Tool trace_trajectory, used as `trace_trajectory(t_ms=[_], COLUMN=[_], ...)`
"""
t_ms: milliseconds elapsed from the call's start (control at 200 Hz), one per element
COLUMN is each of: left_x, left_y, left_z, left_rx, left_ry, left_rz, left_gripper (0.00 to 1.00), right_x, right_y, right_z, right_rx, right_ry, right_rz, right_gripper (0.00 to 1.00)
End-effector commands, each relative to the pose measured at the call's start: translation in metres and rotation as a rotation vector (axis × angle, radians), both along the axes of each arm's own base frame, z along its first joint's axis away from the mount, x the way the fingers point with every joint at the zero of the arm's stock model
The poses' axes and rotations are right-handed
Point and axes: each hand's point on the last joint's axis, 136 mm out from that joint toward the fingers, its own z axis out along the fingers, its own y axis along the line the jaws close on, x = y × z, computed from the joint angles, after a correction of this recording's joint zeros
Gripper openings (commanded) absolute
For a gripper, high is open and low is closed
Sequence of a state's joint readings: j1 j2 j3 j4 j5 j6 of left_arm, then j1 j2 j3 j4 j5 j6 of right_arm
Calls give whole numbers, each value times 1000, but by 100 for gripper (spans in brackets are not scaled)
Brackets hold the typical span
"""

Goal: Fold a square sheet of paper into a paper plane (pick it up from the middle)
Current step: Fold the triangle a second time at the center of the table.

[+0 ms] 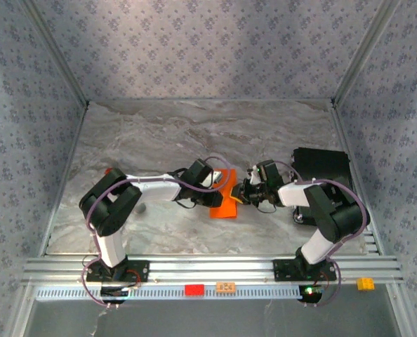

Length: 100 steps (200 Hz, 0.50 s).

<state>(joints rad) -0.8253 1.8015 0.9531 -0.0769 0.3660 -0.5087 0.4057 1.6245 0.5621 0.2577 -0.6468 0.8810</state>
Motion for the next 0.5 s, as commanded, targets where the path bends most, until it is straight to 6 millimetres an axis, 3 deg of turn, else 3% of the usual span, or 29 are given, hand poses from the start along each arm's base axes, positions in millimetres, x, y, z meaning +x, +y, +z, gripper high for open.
trace_trajectory(t_ms=[0,260,495], left_x=[1,-1,0], left_y=[0,0,0], left_z=[4,-7,2], left_rx=[8,28,6], left_ry=[-15,5,-28], left_rz=[-8,-11,-13], left_gripper=[21,20,20], right_x=[-3,-6,2], right_y=[-8,-9,1], right_z=[-11,-15,3], right_rx=[-87,-171,-54], right_ry=[21,15,-9], right_rz=[4,13,11], right_gripper=[13,12,16])
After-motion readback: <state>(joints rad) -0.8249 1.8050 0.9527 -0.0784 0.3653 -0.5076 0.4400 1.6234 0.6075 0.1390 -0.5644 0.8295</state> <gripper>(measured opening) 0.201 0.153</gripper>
